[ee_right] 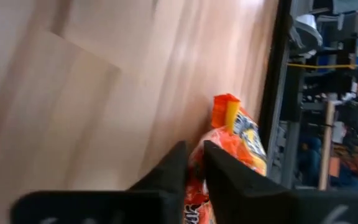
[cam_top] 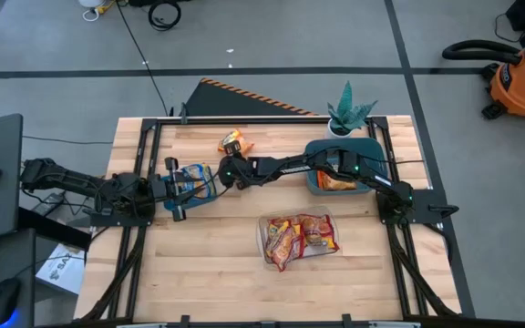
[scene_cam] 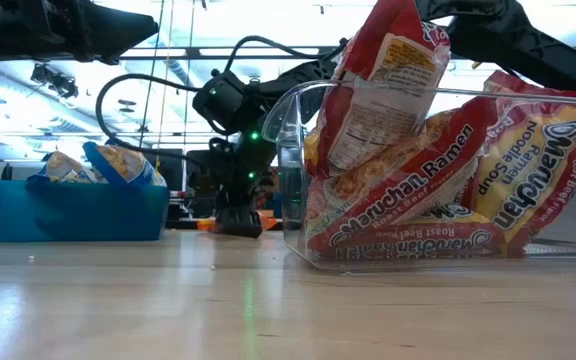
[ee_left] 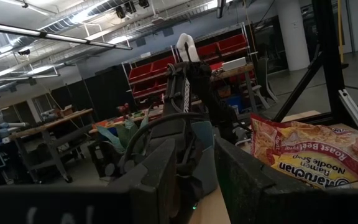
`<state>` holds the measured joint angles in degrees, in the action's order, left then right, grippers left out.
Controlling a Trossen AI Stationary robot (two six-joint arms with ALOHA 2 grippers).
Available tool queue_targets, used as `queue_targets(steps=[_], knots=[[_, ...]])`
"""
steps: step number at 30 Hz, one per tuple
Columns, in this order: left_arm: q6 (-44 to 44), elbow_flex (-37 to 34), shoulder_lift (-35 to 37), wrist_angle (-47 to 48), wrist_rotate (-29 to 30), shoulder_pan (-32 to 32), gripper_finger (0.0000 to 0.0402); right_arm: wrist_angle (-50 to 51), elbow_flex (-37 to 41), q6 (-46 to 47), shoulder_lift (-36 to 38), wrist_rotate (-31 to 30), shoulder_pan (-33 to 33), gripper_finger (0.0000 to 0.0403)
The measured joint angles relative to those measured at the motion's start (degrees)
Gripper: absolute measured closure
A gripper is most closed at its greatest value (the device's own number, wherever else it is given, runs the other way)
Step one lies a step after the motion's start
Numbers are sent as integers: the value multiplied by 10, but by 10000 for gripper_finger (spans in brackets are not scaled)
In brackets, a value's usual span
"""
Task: Sort Maruchan noodles
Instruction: Put the orange noodle pack into the green bin
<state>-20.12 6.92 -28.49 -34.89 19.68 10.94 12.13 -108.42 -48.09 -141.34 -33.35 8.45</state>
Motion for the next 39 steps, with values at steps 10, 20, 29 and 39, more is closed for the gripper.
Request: queue_targets(steps=[10, 20, 29, 39], knots=[[0, 0, 0, 0, 0, 0, 285, 19, -6, -14, 11, -59, -12, 393], [0, 0, 0, 0, 0, 0, 285, 121, -21, 57, 100, -77, -27, 398], [0, 0, 0, 0, 0, 0, 285, 234, -21, 126, 181, -155, -42, 400], [0, 0, 0, 0, 0, 0, 285, 535, -21, 351, 242, -322, -78, 401]])
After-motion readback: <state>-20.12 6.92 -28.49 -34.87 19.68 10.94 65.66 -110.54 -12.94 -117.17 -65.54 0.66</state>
